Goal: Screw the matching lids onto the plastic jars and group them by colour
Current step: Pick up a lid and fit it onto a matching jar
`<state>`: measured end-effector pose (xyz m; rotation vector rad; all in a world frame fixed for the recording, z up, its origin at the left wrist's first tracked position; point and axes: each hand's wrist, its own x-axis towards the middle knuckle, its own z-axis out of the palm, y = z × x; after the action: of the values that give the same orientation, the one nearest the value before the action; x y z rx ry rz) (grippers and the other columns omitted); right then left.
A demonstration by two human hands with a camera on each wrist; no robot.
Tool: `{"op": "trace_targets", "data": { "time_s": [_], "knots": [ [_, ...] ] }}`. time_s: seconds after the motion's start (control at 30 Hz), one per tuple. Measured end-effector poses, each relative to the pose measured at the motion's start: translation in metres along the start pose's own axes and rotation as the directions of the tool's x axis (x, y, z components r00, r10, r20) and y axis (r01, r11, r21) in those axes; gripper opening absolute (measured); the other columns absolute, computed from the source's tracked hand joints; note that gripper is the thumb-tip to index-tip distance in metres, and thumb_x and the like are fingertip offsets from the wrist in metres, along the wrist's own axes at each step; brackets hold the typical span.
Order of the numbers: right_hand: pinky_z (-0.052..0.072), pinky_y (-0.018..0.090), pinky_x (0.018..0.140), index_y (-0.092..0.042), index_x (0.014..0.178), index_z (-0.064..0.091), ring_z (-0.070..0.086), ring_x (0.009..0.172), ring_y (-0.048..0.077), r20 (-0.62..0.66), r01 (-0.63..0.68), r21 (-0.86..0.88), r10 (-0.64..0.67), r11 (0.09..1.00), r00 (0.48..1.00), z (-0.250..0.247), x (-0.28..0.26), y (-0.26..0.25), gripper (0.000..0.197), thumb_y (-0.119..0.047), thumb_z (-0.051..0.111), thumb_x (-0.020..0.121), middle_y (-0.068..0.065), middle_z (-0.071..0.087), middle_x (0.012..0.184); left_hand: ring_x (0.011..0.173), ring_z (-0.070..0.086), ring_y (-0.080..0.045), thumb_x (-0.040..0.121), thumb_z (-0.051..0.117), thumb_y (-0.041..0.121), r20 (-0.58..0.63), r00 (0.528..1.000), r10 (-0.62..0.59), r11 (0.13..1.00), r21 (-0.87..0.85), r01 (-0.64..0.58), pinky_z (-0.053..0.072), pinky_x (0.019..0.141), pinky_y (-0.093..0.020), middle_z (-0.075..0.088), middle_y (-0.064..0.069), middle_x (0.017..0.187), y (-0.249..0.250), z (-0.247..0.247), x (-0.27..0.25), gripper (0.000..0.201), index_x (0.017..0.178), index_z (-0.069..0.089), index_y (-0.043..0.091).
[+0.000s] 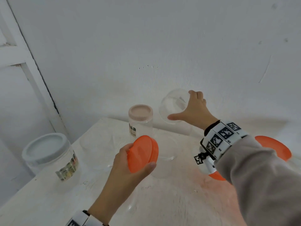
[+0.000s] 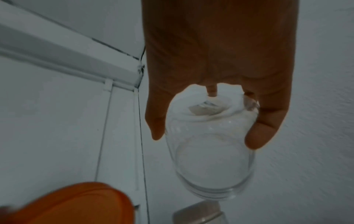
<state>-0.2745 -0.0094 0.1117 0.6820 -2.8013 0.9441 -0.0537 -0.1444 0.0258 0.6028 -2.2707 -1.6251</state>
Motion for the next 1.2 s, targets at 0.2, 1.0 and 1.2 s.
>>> {"op": "trace_targets", "data": {
  "time_s": [0.2,1.0,1.2],
  "knots": [
    [0.048,0.041,0.091,-0.049,0.139,0.014,0.044,0.109,0.019,0.068,-0.024,0.332,0.001,0.943,0.998,-0.032,-0.077,0.002,0.112,-0.053,0.085,0.053,-0.003,0.026,0.120,0.109,0.048,-0.009,0.053,0.064,0.082,-0.076,0.997,-0.007,0.996,-0.091,0.000,0.041,0.073,-0.017,0.038,0.016,0.127,0.015,-0.001,-0.009,0.102,0.138,0.026,0.041],
    [0.049,0.033,0.094,-0.028,0.129,0.038,0.052,0.106,0.012,0.530,-0.442,0.374,0.204,0.815,0.823,-0.006,-0.228,0.082,0.096,-0.049,0.082,0.047,-0.003,0.047,0.116,0.113,0.048,-0.010,0.055,0.066,0.075,0.091,0.995,0.026,1.000,-0.014,-0.025,0.040,0.086,-0.025,0.042,0.007,0.134,0.036,0.043,-0.047,0.100,0.139,0.029,0.037],
    [0.046,0.023,0.078,-0.024,0.122,0.041,0.051,0.098,0.006,0.446,-0.351,0.310,0.191,0.883,0.875,0.016,-0.221,0.087,0.089,-0.053,0.083,0.049,-0.009,0.047,0.111,0.120,0.046,-0.018,0.056,0.068,0.073,0.140,0.990,0.025,0.997,0.064,-0.034,0.044,0.096,-0.033,0.040,0.003,0.139,0.029,0.050,-0.047,0.101,0.140,0.028,0.035]
  ]
}}
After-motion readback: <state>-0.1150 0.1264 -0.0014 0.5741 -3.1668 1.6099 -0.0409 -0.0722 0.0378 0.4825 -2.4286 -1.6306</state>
